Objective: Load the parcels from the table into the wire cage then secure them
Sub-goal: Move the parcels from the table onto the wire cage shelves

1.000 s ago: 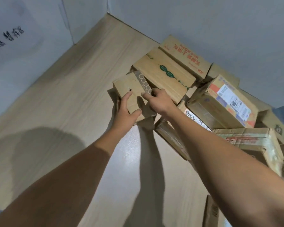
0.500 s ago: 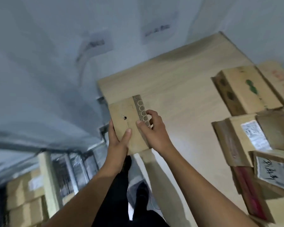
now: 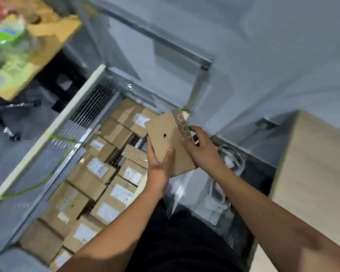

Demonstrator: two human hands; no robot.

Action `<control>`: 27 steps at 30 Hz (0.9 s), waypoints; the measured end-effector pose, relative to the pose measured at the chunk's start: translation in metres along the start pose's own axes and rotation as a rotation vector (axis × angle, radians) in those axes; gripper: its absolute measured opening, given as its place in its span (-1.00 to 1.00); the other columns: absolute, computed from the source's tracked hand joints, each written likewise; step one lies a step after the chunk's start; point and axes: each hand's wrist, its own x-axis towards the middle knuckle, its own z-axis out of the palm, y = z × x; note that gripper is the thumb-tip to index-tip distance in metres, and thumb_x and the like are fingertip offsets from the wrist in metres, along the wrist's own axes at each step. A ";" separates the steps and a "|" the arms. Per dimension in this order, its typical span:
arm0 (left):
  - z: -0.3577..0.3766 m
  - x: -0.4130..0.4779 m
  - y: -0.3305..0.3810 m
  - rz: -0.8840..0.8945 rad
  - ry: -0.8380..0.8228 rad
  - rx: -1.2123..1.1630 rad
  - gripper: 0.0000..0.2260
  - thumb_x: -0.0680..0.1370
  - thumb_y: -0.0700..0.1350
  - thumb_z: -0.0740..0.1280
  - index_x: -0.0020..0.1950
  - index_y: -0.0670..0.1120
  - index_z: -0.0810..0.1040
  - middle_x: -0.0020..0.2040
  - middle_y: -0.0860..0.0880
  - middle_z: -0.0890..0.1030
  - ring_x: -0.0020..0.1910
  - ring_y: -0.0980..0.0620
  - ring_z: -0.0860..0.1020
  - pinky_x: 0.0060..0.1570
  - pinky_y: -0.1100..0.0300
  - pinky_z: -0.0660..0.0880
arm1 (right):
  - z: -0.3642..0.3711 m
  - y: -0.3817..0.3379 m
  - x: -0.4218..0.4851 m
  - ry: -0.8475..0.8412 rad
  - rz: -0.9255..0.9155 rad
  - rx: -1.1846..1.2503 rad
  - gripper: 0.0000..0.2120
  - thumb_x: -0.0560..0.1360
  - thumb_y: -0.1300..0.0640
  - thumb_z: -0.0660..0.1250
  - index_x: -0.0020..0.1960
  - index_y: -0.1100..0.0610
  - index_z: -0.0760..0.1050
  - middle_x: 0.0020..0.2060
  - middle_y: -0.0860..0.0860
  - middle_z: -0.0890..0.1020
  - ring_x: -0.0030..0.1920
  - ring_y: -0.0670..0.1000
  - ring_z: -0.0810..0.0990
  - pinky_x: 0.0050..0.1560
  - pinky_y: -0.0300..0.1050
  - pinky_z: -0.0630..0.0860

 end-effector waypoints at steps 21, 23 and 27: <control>-0.119 0.298 -0.234 -0.241 -0.010 0.186 -0.19 0.57 0.07 0.49 0.68 0.10 0.08 0.47 0.06 0.46 0.36 0.18 0.53 0.27 0.13 0.57 | 0.189 0.128 0.390 -0.579 -0.081 -0.730 -0.50 0.62 -0.07 0.27 0.53 0.00 0.33 0.20 -0.08 0.48 0.06 0.00 0.56 -0.14 -0.15 0.49; -0.125 0.321 -0.252 -0.236 -0.031 0.241 -0.21 0.57 0.00 0.49 0.68 -0.01 0.12 0.44 0.06 0.47 0.31 0.27 0.53 0.20 0.32 0.54 | 0.199 0.147 0.406 -0.690 -0.127 -0.861 -0.51 0.59 -0.06 0.30 0.49 0.01 0.38 0.27 0.00 0.52 0.15 0.09 0.57 0.11 -0.04 0.55; -0.149 0.364 -0.263 -0.261 -0.152 0.216 -0.44 0.56 -0.09 0.50 0.51 0.02 0.36 0.19 0.38 0.54 0.12 0.54 0.51 0.11 0.51 0.49 | 0.221 0.170 0.429 -0.776 -0.109 -0.979 -0.39 0.54 -0.12 0.37 0.51 0.04 0.32 0.35 0.15 0.50 0.27 0.19 0.54 0.23 -0.05 0.45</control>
